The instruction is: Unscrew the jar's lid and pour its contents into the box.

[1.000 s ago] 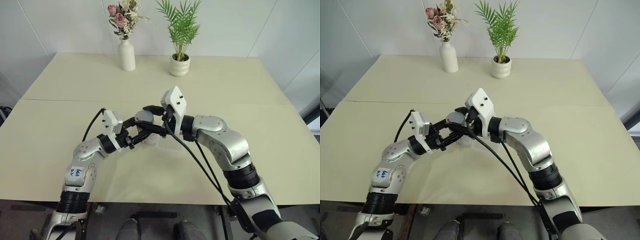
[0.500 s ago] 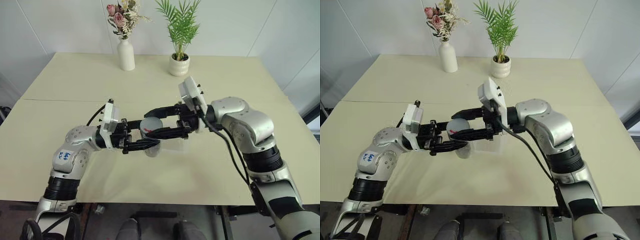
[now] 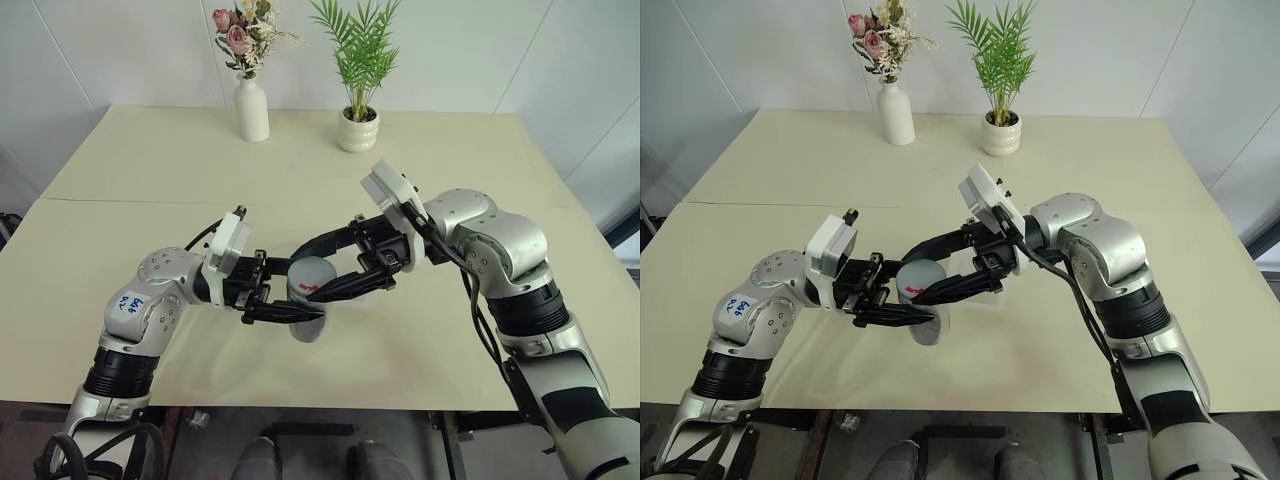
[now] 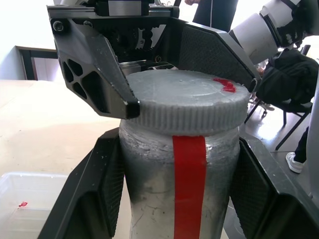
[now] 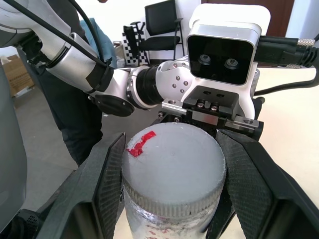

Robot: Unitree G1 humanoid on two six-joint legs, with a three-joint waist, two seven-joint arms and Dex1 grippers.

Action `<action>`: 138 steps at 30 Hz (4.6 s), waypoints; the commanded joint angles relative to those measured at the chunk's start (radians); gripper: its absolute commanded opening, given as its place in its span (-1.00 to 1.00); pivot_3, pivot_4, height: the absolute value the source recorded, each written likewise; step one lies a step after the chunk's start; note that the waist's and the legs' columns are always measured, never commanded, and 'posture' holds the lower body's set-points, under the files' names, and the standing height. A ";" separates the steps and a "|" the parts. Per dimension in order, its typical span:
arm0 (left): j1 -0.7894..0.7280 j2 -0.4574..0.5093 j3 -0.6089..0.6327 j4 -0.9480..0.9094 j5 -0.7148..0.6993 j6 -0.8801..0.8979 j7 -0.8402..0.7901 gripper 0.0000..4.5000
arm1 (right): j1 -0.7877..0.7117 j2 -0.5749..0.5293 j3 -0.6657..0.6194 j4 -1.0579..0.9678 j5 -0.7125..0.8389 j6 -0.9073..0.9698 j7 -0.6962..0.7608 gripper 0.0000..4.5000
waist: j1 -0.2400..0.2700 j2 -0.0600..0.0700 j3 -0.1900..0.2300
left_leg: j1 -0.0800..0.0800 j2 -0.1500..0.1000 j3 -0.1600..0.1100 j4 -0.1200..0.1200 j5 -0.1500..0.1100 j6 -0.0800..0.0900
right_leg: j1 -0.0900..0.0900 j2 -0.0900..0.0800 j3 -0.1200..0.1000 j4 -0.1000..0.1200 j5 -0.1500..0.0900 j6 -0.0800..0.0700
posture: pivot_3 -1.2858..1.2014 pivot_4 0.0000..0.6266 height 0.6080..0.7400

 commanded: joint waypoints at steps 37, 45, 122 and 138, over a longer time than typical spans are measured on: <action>0.079 -0.058 0.075 0.019 0.081 -0.150 0.178 0.12 | 0.141 0.101 -0.045 -0.167 -0.112 -0.057 -0.465 0.98 | 0.001 0.000 0.000 | 0.000 0.000 0.000 0.000 0.000 0.000 | 0.000 0.000 0.000 0.001 0.000 0.000 | 0.03 -0.52 1.00; 0.069 -0.073 0.071 0.031 0.088 -0.161 0.184 0.12 | 0.137 0.129 -0.026 -0.165 -0.110 -0.038 -0.476 0.98 | 0.001 0.000 0.000 | 0.000 0.000 0.000 0.001 0.000 0.000 | 0.000 0.000 0.000 0.001 0.000 0.000 | 0.03 -0.52 1.00; 0.098 -0.085 0.093 0.091 0.072 -0.239 0.089 0.12 | 0.138 0.134 0.000 -0.179 -0.118 -0.037 -0.511 0.98 | 0.001 0.000 0.000 | 0.000 0.000 0.000 0.002 0.000 0.000 | 0.000 0.000 0.001 0.002 0.000 0.000 | 0.03 -0.52 1.00; 0.104 -0.082 0.094 0.086 0.070 -0.235 0.090 0.12 | 0.148 0.109 -0.031 -0.170 -0.113 -0.023 -0.487 0.98 | 0.001 0.000 0.000 | 0.000 0.000 0.000 0.001 0.000 0.000 | 0.000 0.000 0.001 0.002 0.000 0.000 | 0.03 -0.52 1.00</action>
